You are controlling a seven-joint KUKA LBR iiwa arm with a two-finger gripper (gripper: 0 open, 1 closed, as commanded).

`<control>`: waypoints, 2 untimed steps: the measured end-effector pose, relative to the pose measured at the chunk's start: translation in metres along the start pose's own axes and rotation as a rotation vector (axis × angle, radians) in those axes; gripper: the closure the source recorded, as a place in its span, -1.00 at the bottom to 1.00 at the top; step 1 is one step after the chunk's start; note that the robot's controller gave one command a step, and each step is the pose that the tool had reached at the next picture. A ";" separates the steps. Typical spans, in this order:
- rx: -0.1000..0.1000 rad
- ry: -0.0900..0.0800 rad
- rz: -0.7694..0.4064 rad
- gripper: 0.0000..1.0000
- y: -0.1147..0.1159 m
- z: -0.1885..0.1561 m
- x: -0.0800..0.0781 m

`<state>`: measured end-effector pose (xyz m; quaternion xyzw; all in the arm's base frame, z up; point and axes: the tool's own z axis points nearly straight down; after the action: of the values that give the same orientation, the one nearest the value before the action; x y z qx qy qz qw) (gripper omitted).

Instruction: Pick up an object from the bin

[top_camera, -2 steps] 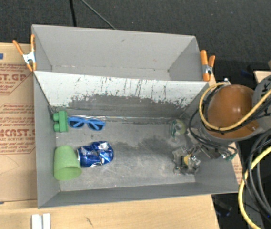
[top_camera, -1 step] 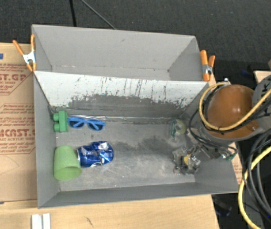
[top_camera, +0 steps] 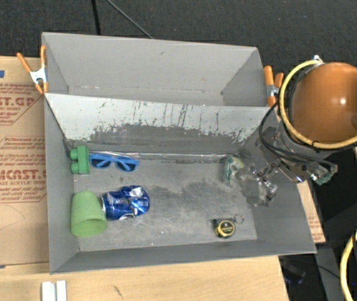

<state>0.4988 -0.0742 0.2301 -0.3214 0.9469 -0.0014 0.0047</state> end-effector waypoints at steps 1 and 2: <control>-0.006 0.005 0.002 -1.00 0.000 0.004 0.002; -0.013 0.009 -0.212 -1.00 -0.012 0.120 0.022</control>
Offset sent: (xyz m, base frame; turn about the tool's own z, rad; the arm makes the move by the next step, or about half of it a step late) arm 0.0000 0.0000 0.0000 0.0000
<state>0.4903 -0.0968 0.1103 -0.4199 0.9076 0.0027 -0.0018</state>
